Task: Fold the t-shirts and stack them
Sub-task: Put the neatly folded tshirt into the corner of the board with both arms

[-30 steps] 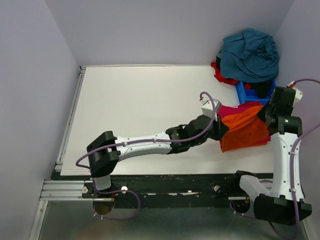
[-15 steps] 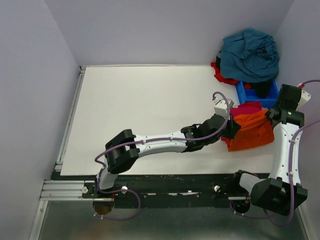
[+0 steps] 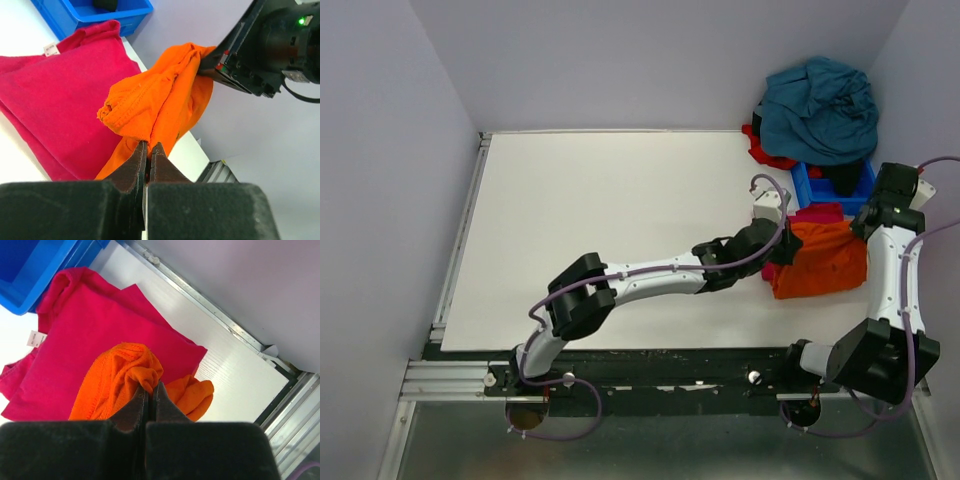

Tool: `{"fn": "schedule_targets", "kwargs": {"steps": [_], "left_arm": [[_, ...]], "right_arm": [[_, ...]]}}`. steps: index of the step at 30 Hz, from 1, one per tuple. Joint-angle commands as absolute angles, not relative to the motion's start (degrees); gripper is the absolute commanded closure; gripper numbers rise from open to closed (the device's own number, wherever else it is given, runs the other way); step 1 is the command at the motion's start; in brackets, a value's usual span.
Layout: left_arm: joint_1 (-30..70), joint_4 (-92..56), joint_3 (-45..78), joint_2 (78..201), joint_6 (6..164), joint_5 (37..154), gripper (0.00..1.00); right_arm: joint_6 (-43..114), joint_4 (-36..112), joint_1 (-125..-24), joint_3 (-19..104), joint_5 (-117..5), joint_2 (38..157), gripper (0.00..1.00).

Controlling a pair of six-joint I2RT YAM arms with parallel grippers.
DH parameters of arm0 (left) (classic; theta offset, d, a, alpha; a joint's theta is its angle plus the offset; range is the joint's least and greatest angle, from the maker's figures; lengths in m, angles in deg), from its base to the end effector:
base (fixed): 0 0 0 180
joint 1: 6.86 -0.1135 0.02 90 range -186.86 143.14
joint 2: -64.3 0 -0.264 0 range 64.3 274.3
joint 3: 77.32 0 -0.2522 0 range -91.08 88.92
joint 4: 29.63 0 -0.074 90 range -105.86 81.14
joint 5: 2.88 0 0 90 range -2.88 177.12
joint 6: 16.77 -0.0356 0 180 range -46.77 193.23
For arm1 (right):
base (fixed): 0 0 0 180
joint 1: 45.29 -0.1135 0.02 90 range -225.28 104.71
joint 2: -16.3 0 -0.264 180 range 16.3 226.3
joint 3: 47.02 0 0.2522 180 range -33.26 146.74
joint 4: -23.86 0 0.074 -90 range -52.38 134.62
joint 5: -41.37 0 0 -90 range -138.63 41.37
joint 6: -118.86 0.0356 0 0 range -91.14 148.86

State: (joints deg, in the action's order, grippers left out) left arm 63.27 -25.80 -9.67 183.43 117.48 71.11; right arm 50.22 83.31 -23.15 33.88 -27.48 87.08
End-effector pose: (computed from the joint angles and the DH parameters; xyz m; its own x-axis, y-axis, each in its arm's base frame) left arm 0.1810 -0.4719 0.2944 -0.6113 -0.2818 -0.7395 0.5379 0.5375 -0.6495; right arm 0.2279 -0.1066 0.3258 -0.4469 0.5486 -0.7066 0.7861 0.6179 -0.0175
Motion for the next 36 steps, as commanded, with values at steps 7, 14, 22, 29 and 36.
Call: {"fn": "schedule_targets", "kwargs": {"steps": [7, 14, 22, 29, 36], "left_arm": [[58.63, -23.86, -16.72, 189.00, 119.63, 76.03, 1.00], [54.50, -25.80, -20.75, 194.36, 121.12, 78.93, 1.00], [50.45, -26.86, -25.51, 202.10, 122.18, 79.38, 1.00], [48.16, -21.24, -32.63, 208.35, 123.15, 80.17, 0.23], [46.67, -22.37, -28.69, 202.56, 115.60, 78.50, 0.13]], "right_arm": [[50.83, 75.08, -22.08, 37.23, -25.59, 92.59, 0.99], [50.22, 71.55, -21.99, 39.16, -28.85, 98.99, 0.99], [50.13, 66.98, -22.08, 43.29, -33.58, 109.62, 0.99], [51.62, 65.39, -22.43, 46.80, -35.89, 115.61, 0.37], [53.37, 66.89, -22.79, 42.52, -32.99, 104.38, 0.43]]}}
